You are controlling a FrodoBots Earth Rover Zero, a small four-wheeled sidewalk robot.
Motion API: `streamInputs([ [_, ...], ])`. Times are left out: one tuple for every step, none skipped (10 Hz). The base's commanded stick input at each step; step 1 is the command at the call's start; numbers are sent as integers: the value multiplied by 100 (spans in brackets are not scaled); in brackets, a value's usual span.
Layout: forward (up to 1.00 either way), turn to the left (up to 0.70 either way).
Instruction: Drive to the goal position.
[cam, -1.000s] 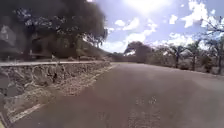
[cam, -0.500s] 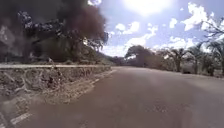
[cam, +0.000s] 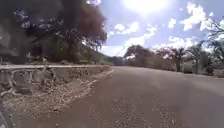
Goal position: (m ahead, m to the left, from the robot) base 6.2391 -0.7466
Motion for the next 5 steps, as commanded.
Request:
streamInputs([
  [50,0],
  [50,0],
  [50,0],
  [50,0],
  [50,0],
])
